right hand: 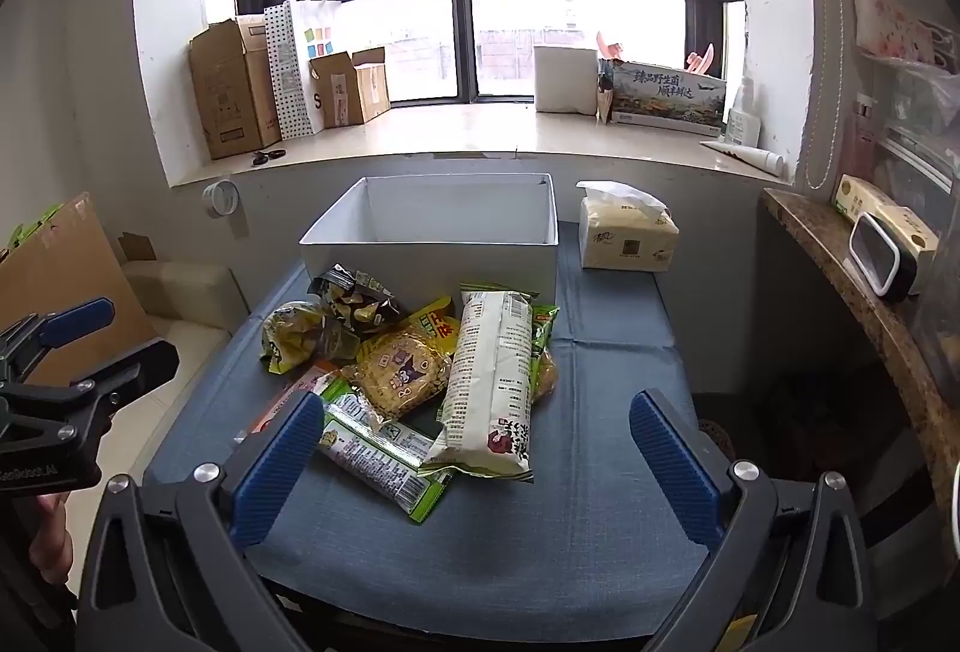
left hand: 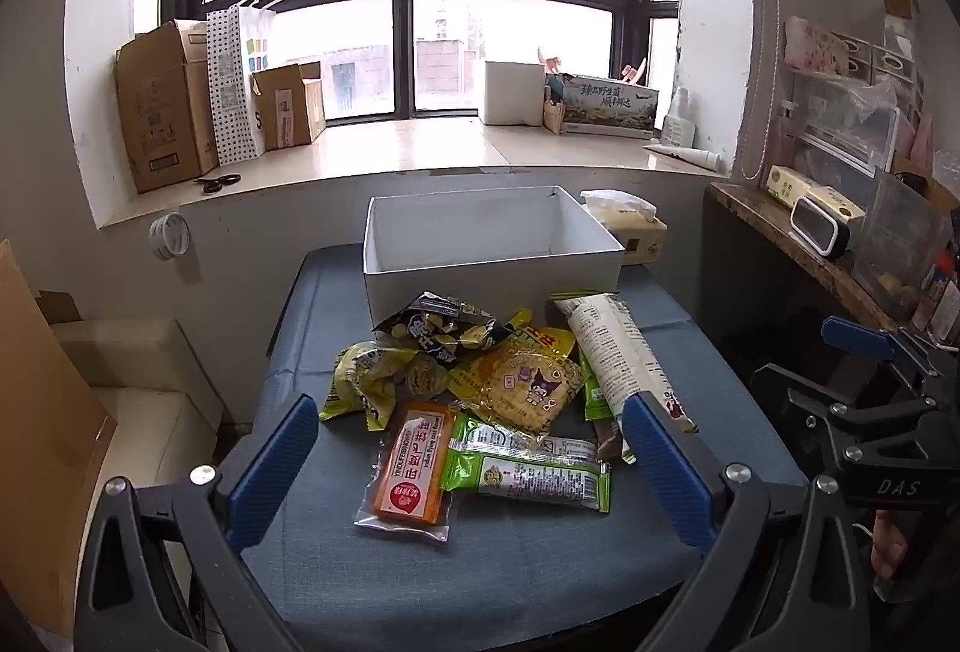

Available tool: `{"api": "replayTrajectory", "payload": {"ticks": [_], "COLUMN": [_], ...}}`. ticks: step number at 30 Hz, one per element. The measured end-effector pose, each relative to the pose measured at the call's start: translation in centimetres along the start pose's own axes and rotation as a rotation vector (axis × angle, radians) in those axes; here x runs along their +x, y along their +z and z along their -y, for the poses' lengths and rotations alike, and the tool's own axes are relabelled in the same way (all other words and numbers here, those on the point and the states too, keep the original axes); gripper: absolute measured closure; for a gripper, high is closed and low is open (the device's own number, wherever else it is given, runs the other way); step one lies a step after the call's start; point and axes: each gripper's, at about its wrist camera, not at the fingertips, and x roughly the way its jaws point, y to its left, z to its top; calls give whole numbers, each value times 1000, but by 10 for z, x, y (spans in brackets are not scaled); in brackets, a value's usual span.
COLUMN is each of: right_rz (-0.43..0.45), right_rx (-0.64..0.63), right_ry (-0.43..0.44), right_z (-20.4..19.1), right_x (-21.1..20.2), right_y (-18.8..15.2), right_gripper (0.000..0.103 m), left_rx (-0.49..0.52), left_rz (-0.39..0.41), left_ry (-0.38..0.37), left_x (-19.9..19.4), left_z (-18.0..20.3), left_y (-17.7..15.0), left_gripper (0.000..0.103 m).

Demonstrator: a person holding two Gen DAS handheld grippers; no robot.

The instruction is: Organize snacks

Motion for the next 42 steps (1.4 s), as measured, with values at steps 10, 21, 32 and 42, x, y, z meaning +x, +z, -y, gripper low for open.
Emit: {"api": "replayTrajectory", "payload": {"ticks": [10, 21, 32, 42], "right_rz": [-6, -7, -9, -12], "right_rx": [-1, 0, 0, 1], "right_ry": [0, 5, 5, 4], "right_z": [-1, -1, -1, -1], "right_x": [0, 1, 2, 3], "right_y": [0, 0, -1, -2], "right_gripper": [0, 0, 0, 0], "left_rx": [-4, -4, -5, -9], "left_rz": [-1, 0, 0, 2], "left_ry": [3, 4, 4, 7], "left_x": [0, 0, 1, 0], "left_z": [-2, -1, -1, -2], "left_y": [-1, 0, -1, -2], "left_gripper": [0, 0, 0, 0]}}
